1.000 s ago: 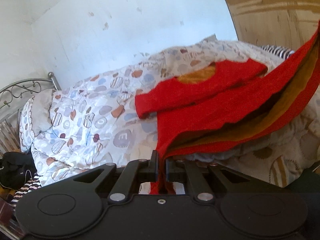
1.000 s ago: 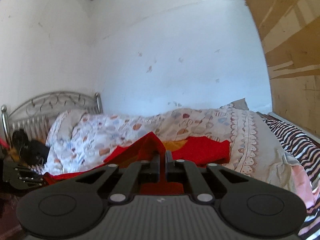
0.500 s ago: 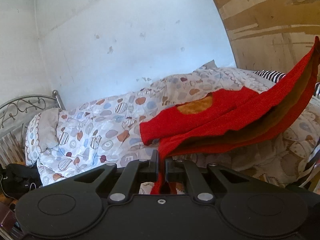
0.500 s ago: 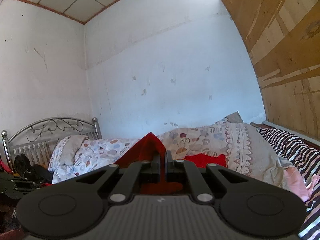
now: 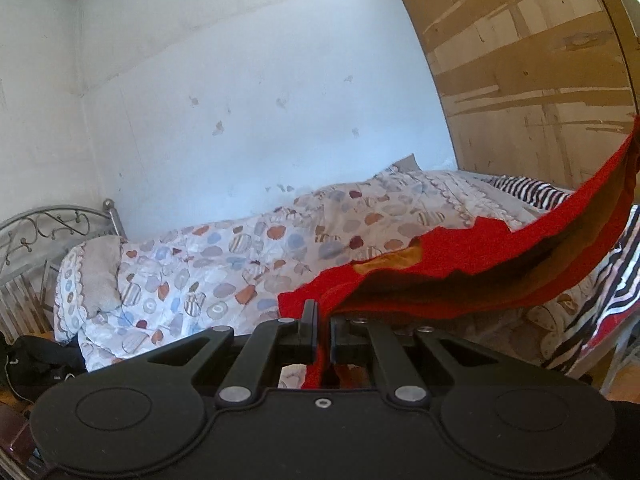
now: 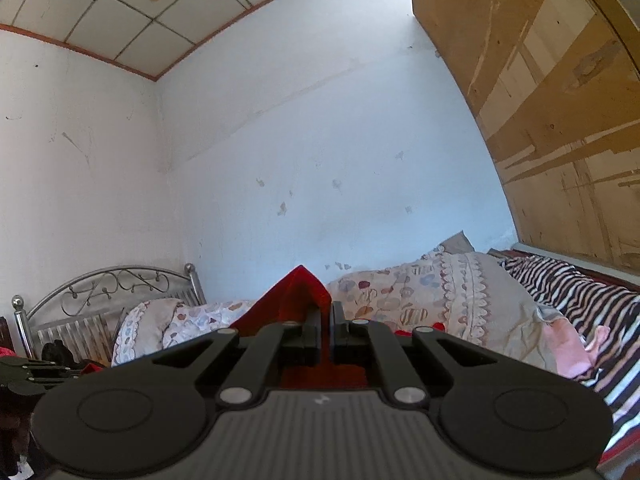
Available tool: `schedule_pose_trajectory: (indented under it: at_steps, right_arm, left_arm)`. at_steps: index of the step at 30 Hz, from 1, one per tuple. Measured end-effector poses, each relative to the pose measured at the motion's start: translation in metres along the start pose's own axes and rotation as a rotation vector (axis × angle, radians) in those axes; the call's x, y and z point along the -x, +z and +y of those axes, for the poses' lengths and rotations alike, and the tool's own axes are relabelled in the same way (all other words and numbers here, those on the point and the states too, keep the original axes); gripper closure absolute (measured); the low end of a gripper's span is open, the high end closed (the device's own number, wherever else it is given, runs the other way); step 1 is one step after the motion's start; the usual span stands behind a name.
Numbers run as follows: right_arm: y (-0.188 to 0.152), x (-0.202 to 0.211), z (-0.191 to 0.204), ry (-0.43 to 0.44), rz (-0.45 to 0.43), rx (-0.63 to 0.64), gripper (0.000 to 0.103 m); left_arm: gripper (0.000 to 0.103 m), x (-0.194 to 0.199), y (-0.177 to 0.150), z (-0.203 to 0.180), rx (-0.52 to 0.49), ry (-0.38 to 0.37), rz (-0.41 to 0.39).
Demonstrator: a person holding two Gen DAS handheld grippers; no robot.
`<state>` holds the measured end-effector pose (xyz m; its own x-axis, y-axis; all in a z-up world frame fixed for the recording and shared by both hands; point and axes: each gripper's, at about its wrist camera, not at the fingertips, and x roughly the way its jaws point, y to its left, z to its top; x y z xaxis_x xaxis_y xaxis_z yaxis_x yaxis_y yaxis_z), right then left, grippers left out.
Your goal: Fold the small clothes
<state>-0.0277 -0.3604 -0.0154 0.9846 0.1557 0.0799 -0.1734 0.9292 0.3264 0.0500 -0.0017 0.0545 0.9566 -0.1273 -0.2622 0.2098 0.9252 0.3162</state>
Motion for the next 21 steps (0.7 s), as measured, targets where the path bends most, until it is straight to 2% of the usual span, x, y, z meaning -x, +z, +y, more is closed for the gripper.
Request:
schedule_pose_trajectory:
  at_steps: [4, 9, 13, 21]
  right_arm:
    - [0.001, -0.012, -0.004, -0.005, 0.014, -0.005, 0.099]
    - [0.009, -0.042, -0.008, 0.004, 0.015, 0.014, 0.099]
    - [0.019, -0.079, -0.013, 0.017, 0.011, 0.045, 0.099]
    - [0.040, -0.178, -0.034, 0.022, 0.035, 0.103, 0.099]
  left_arm:
    - [0.098, -0.015, 0.002, 0.002, 0.004, 0.011, 0.016]
    - [0.097, -0.045, 0.014, 0.013, 0.067, 0.040, 0.027]
    - [0.097, -0.081, 0.032, 0.020, 0.082, 0.058, 0.015]
    - [0.096, -0.176, 0.075, 0.032, 0.005, 0.077, 0.002]
